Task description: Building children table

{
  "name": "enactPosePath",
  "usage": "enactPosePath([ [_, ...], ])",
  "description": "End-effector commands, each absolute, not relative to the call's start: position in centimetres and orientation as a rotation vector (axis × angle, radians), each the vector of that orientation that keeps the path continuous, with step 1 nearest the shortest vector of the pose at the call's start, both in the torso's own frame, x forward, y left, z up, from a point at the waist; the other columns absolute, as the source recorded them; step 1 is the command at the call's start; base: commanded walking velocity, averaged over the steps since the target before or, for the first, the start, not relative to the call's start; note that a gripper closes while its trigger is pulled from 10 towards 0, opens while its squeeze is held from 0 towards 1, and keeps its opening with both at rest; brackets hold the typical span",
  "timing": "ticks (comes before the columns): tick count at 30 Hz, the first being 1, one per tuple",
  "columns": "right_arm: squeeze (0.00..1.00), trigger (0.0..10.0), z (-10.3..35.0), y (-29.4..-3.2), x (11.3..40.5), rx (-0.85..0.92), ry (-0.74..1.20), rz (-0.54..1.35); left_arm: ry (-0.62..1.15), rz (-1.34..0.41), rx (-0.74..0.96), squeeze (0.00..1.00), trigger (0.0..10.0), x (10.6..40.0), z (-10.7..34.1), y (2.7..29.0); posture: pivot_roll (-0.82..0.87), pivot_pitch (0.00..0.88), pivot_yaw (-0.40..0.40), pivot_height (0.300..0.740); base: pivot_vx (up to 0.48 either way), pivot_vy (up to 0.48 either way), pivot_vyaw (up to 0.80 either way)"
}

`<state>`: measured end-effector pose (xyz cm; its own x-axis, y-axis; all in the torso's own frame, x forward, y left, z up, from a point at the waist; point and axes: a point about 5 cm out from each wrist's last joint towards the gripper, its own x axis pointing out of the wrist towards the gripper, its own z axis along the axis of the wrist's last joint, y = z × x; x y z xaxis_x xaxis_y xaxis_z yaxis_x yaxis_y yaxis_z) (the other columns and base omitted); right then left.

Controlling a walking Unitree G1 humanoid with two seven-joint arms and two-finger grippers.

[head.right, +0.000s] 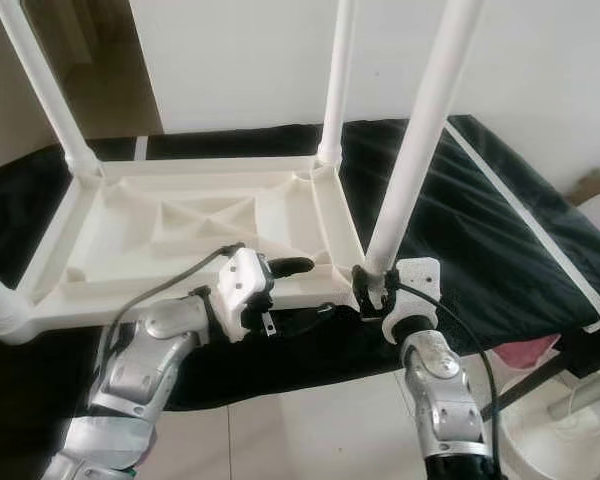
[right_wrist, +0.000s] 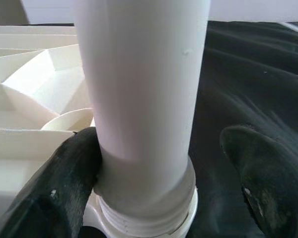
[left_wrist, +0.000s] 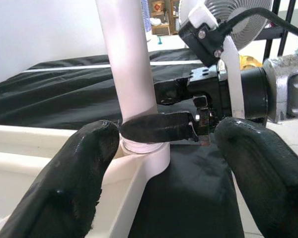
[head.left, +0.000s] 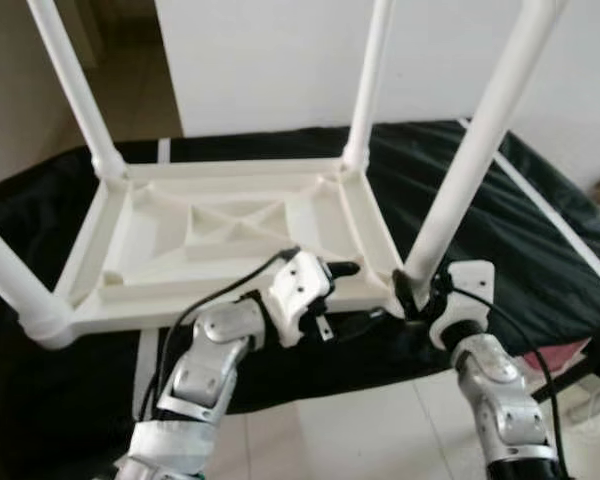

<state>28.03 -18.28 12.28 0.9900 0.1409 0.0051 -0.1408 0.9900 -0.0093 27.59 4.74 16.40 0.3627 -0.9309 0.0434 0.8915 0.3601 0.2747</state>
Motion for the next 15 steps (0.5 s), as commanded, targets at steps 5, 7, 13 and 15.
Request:
enactPosePath([
  [5, 0.0, 10.0, 12.2, -18.7, 28.3, 0.01, -0.008, 0.217, -0.185, -1.066, 0.233, 0.0, 10.0, 28.4, 15.5, 5.3, -0.06, 0.0, -0.018, 0.74, 0.0, 0.0, 0.0],
  [7, 0.0, 10.0, 12.3, -18.7, 28.5, -0.004, -0.012, 0.25, -0.179, -1.087, 0.222, 0.0, 10.0, 28.5, 15.4, 5.2, -0.07, 0.0, -0.012, 0.74, 0.0, 0.0, 0.0],
  [13, 0.0, 10.0, 12.4, -18.6, 29.2, -0.059, 0.006, 0.375, -0.133, -1.127, 0.228, 0.0, 10.0, 29.0, 14.8, 4.9, -0.08, 0.0, 0.004, 0.74, 0.0, 0.0, 0.0],
  [15, 0.0, 10.0, 12.7, -18.5, 29.7, -0.087, -0.008, 0.426, -0.126, -1.164, 0.259, 0.0, 10.0, 28.7, 14.4, 4.6, -0.07, 0.0, 0.008, 0.74, 0.0, 0.0, 0.0],
])
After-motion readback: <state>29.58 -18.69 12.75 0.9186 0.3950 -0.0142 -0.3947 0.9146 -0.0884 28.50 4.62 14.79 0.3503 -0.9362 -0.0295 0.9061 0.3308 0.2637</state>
